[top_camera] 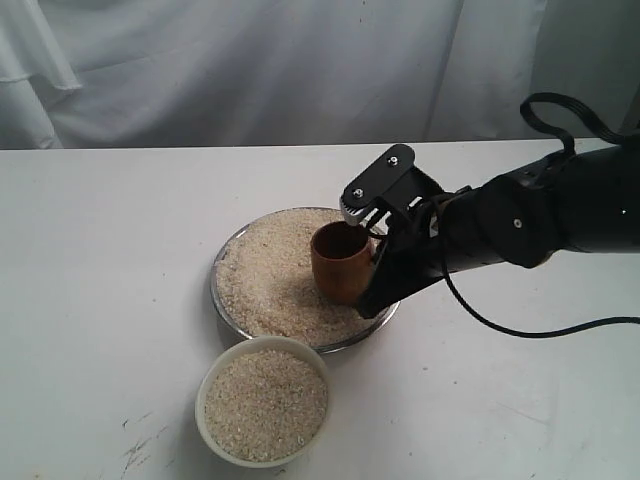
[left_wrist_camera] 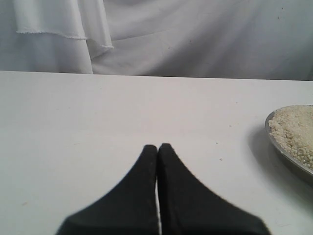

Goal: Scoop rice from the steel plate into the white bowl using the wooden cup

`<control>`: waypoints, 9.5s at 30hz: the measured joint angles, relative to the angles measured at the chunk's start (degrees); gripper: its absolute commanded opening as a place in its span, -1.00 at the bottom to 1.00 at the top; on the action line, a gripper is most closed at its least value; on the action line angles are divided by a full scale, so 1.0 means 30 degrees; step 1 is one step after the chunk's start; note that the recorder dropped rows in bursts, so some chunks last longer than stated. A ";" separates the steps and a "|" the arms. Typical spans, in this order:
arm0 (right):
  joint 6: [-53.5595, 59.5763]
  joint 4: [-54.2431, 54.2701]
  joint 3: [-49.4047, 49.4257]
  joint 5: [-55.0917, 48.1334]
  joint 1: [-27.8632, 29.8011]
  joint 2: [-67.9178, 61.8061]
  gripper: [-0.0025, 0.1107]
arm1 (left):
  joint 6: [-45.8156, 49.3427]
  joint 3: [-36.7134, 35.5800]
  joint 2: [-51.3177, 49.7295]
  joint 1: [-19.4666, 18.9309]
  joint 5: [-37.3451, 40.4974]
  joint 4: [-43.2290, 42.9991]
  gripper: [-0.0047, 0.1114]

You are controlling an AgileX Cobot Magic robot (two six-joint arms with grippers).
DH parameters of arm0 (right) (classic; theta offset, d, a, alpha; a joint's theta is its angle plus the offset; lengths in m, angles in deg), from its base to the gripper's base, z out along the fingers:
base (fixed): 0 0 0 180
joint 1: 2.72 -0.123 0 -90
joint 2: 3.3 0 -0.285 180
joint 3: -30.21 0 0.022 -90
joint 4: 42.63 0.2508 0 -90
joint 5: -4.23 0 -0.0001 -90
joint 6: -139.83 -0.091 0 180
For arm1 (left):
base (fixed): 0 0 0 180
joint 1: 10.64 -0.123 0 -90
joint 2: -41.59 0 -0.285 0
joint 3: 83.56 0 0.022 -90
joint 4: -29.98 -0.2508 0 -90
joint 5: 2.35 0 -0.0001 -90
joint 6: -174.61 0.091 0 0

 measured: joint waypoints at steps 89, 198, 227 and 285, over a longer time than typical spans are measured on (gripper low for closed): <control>-0.0403 0.1923 -0.0043 0.3442 -0.0618 -0.0541 -0.96 | 0.0000 0.0000 0.0000 0.0000 0.0000 0.0000 -0.92; -0.6383 -0.2391 -0.1914 -0.2469 0.1176 0.0637 -0.96 | 0.0000 0.0000 0.0000 0.0000 0.0000 0.0000 -0.92; 0.7443 0.8630 -0.1914 -0.4055 0.1176 0.0799 0.24 | 0.0000 0.0000 0.0000 0.0000 0.0000 0.0000 -0.92; 1.7272 1.2924 -0.1954 -0.1661 0.0486 -0.0961 0.42 | 0.0000 0.0000 0.0000 0.0000 0.0000 0.0000 -0.92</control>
